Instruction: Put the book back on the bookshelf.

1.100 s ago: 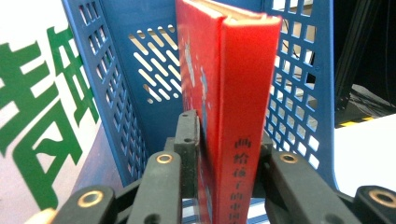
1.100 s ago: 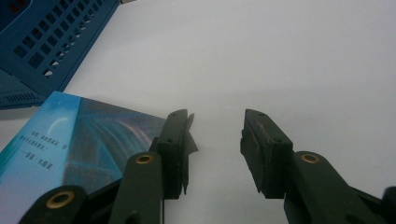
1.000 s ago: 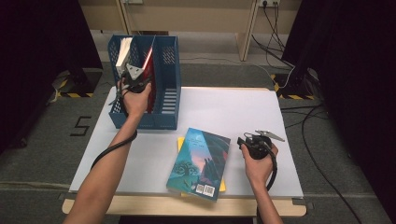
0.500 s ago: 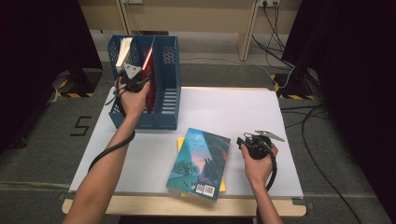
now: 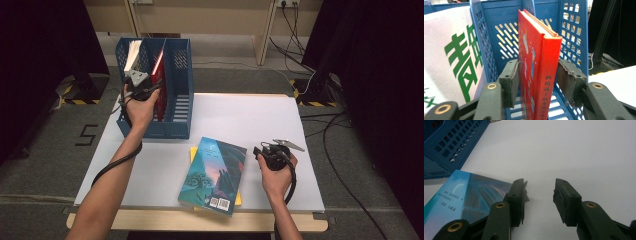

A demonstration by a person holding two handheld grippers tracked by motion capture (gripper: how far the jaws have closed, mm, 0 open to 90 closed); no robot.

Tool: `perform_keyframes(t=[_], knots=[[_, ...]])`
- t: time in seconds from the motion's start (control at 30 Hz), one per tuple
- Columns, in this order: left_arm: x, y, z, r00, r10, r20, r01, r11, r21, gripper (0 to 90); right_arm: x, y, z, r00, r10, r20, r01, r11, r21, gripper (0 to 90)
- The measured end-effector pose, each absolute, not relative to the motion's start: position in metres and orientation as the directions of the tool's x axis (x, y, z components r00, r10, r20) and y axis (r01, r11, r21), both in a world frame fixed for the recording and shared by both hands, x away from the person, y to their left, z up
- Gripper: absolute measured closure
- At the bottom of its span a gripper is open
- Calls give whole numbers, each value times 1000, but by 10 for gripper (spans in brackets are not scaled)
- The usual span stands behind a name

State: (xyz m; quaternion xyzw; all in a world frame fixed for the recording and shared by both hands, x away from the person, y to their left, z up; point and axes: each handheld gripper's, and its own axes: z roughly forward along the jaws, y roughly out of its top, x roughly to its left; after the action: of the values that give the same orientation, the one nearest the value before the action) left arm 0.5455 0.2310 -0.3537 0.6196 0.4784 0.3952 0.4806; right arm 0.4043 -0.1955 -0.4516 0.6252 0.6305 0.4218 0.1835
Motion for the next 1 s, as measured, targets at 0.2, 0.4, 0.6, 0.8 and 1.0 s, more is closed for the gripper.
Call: perform_keyframes(t=[0.2,0.4,0.6,0.8,1.0], knots=[[540,234,-353,234,972,15,217,-67,974,472,404,-194,-451,-151,942,300,639,-138,757,600],[530,236,-352,260,965,-18,228,-44,973,448,405,-194,-449,-153,942,300,635,-139,760,598],[521,238,-352,275,961,-34,240,-35,970,433,405,-192,-448,-151,940,305,639,-142,756,594],[513,242,-357,297,950,-91,273,7,962,419,407,-190,-447,-153,938,312,643,-146,752,590],[504,248,-362,302,947,-106,291,15,957,411,410,-188,-445,-161,936,313,651,-138,747,584]])
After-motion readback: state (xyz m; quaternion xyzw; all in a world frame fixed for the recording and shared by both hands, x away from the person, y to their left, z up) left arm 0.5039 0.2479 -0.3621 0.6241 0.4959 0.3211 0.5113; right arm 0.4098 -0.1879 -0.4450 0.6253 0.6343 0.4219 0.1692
